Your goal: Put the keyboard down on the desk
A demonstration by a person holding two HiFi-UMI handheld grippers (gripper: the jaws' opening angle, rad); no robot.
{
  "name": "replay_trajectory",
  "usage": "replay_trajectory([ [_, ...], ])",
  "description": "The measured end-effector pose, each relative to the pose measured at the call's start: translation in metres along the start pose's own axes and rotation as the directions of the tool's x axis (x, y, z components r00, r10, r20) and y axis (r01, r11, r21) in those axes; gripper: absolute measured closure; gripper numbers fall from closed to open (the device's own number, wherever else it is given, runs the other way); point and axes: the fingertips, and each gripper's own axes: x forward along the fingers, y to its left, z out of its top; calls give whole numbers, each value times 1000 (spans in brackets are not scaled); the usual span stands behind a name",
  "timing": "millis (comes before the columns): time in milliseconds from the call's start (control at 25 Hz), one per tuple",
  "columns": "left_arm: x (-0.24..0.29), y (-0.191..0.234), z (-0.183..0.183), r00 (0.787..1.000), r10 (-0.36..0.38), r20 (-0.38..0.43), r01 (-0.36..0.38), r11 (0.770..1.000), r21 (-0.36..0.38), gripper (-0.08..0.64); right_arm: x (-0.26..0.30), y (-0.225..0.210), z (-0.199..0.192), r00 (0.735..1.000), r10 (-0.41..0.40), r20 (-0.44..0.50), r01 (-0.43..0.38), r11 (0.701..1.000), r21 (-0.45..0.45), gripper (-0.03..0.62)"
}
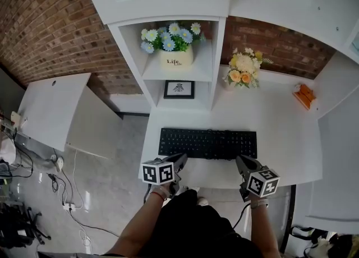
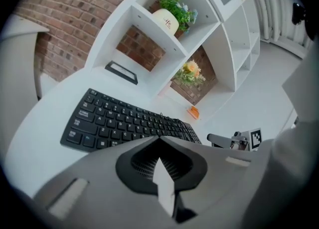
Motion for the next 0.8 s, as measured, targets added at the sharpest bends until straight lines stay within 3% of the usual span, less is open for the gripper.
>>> replay_trajectory([
  [240,-18,0,31,992,21,124,-35,993,109,561,-24,6,50,984,5,181,21,990,-143,595],
  [440,-41,-13,67,967,20,254,-79,971,224,561,-48,18,87,963,21,268,48,967,-251,595],
  [800,-81,-52,128,911,-38,410,-128,920,371,561,-79,39,133,937,50,347,57,956,-289,595],
])
